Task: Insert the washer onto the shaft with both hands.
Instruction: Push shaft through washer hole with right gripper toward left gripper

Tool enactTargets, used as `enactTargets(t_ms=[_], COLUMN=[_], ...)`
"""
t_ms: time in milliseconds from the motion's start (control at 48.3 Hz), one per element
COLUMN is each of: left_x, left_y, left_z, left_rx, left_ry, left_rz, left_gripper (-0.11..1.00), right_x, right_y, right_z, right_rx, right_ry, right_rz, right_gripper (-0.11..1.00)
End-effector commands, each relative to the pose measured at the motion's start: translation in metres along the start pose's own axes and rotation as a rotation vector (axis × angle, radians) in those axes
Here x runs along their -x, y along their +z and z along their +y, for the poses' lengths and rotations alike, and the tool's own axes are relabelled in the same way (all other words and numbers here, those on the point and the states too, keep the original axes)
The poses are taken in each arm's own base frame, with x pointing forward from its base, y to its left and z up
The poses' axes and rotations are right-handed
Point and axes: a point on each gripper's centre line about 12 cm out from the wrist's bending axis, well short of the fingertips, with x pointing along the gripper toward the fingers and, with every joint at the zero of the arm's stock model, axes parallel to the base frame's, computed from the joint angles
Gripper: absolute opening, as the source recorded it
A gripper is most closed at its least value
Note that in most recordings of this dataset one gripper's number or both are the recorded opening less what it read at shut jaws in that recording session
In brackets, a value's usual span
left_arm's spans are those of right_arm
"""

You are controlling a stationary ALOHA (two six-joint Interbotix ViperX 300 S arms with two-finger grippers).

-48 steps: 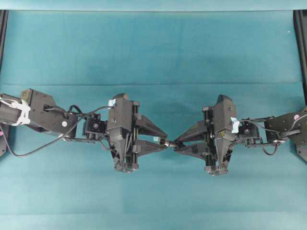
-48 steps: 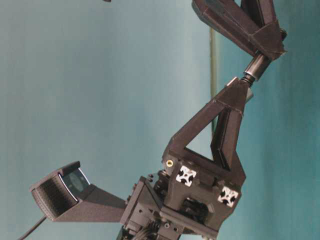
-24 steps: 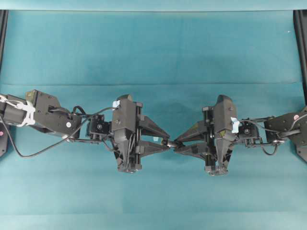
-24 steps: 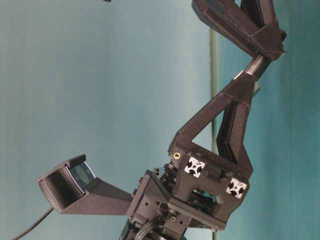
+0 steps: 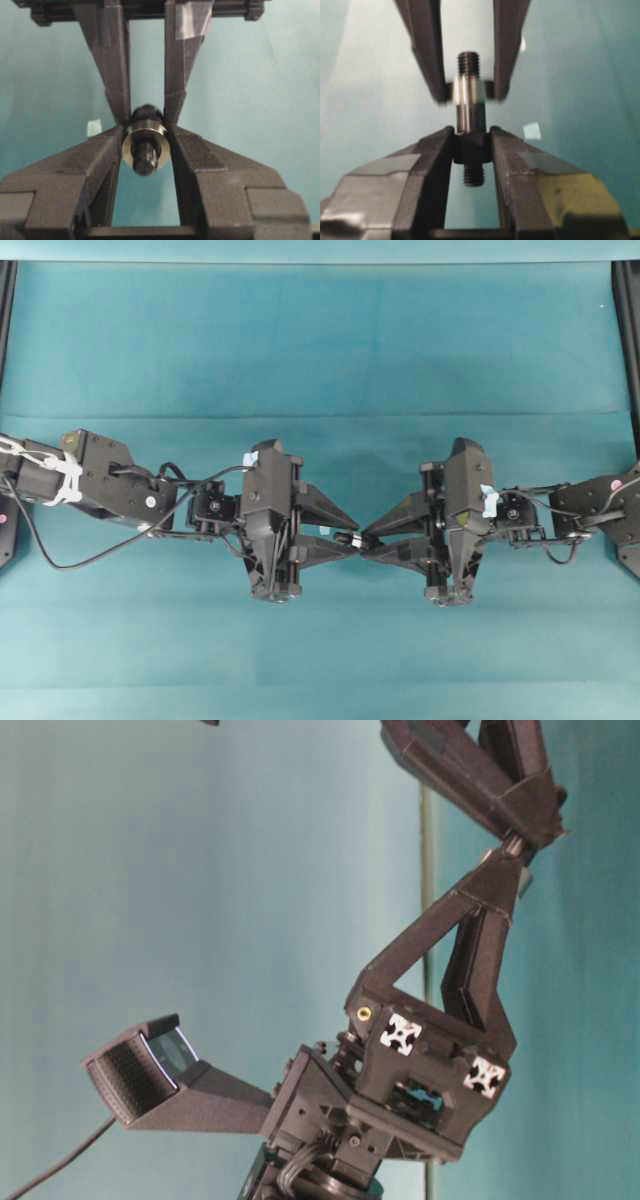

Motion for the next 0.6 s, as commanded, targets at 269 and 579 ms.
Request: enactTargets(t_ms=[269,579], left_x=[-0.0032,-0.0066], left_y=[0.0066,0.0074], left_z=[-0.0015,-0.0015], left_rx=[-0.005,-0.011], left_ry=[-0.004,-0.002], left_rz=[-0.012,0.005], left_gripper=[0.37,0.37], right_x=[-0.0025,-0.0025], right_y=[0.0085,0.008], right_z=[0.0032,0.0031], right_rx=[-0.001,-0.001], right_ry=[0.01,0.009], right_rz=[-0.029,-0.025], right_gripper=[0.0,0.0])
